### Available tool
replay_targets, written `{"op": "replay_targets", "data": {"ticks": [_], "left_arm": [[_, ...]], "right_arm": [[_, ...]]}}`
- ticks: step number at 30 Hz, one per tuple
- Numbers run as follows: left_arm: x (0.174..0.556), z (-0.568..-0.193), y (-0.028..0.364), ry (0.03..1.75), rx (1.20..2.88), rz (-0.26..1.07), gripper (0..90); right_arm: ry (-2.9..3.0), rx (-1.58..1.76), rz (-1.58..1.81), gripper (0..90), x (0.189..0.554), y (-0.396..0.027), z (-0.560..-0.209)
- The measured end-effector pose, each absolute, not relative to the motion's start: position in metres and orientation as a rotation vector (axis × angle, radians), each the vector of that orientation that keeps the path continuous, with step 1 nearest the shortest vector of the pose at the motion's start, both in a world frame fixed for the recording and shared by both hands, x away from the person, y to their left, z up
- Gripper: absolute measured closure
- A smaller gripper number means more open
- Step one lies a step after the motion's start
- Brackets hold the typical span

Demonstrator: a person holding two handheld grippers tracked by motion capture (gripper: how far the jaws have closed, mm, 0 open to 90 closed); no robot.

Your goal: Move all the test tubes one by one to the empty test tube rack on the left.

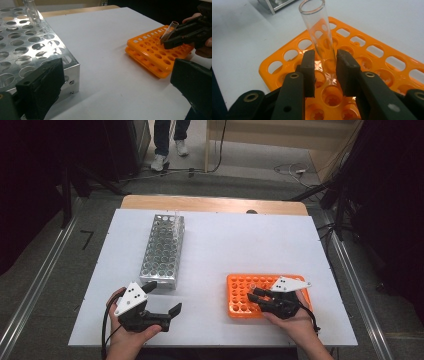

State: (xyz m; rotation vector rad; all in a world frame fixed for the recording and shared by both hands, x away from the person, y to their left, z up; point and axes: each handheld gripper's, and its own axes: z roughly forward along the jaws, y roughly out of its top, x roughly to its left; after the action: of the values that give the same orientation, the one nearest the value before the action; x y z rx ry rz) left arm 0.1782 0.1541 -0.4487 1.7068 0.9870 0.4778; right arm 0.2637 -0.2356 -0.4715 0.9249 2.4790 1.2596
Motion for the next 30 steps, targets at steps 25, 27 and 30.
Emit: {"op": "replay_targets", "data": {"ticks": [25,27,30], "left_arm": [[0.178,-0.447,0.148,0.973,1.707,0.471,0.0],[0.178,-0.447,0.146,0.968,1.705,0.469,0.0],[0.178,-0.445,0.143,0.960,1.707,0.464,0.0]], "right_arm": [[2.353,0.921,1.294,74.3,0.258,-0.236,-0.461],[2.342,0.916,1.309,74.3,0.257,-0.237,-0.456],[2.329,0.904,1.330,74.4,0.255,-0.238,-0.450]]}}
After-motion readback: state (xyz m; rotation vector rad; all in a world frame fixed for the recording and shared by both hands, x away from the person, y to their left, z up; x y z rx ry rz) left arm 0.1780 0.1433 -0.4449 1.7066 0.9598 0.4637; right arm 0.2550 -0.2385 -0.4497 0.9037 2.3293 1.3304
